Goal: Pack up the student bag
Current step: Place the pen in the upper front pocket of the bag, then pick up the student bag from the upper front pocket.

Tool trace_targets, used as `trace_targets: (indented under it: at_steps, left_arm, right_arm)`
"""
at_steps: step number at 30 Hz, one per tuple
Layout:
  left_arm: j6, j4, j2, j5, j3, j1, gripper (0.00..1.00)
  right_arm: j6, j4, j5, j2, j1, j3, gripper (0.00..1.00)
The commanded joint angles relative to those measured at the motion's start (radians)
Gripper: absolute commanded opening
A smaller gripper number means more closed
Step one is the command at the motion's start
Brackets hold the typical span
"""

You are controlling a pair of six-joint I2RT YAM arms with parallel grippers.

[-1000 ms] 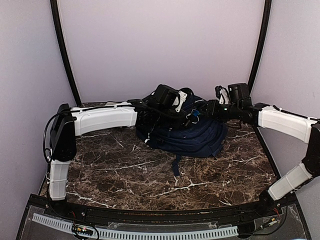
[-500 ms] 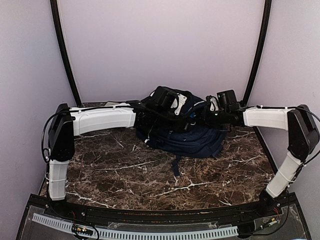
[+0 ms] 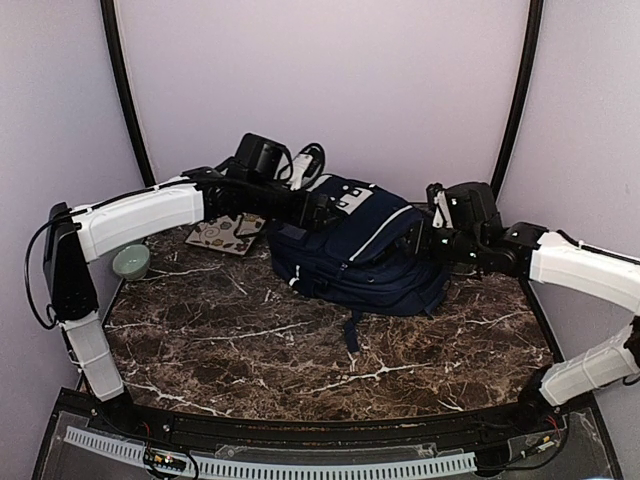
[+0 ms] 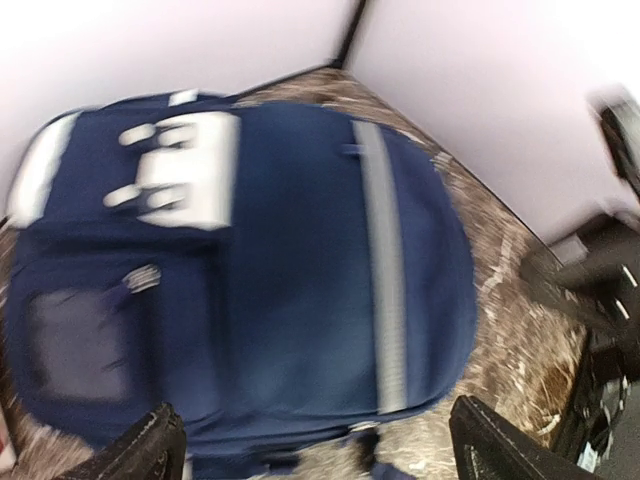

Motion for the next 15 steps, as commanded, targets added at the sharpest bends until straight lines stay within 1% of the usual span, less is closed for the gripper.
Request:
trace_targets:
  at_steps: [1, 4, 5, 7, 9, 11, 12, 15]
  left_arm:
    - [-0.169, -0.030, -0.057, -0.008, -0.147, 0.108, 0.96]
    - [-0.201, -0.014, -0.055, -0.059, -0.224, 0.144, 0.98]
    - [-0.207, 0.002, -0.056, -0.068, -0.247, 0.146, 0.98]
    - [-0.219, 0.029, -0.053, -0.060, -0.286, 0.191, 0.99]
    - [-0.243, 0.051, -0.049, -0.040, -0.302, 0.227, 0.99]
    - [-0.264, 0.105, -0.047, -0.025, -0.336, 0.259, 0.99]
    - [-0.272, 0.132, -0.041, -0.015, -0.346, 0.271, 0.99]
    - [-0.279, 0.168, 0.002, -0.002, -0.338, 0.300, 0.99]
  right_arm:
    - [0.121, 0.033, 0.263, 0.051, 0.160, -0.012, 0.34]
    - [0.185, 0.122, 0.304, 0.121, 0.249, -0.006, 0.35]
    - [0.201, 0.168, 0.289, 0.146, 0.269, -0.011, 0.34]
    - [0.229, 0.237, 0.243, 0.202, 0.288, -0.001, 0.31]
    - [0.239, 0.246, 0.221, 0.267, 0.302, 0.043, 0.28]
    - [0.237, 0.249, 0.219, 0.324, 0.316, 0.081, 0.28]
    - [0.245, 0.258, 0.219, 0.358, 0.320, 0.089, 0.28]
    - [0.280, 0.294, 0.218, 0.394, 0.321, 0.082, 0.29]
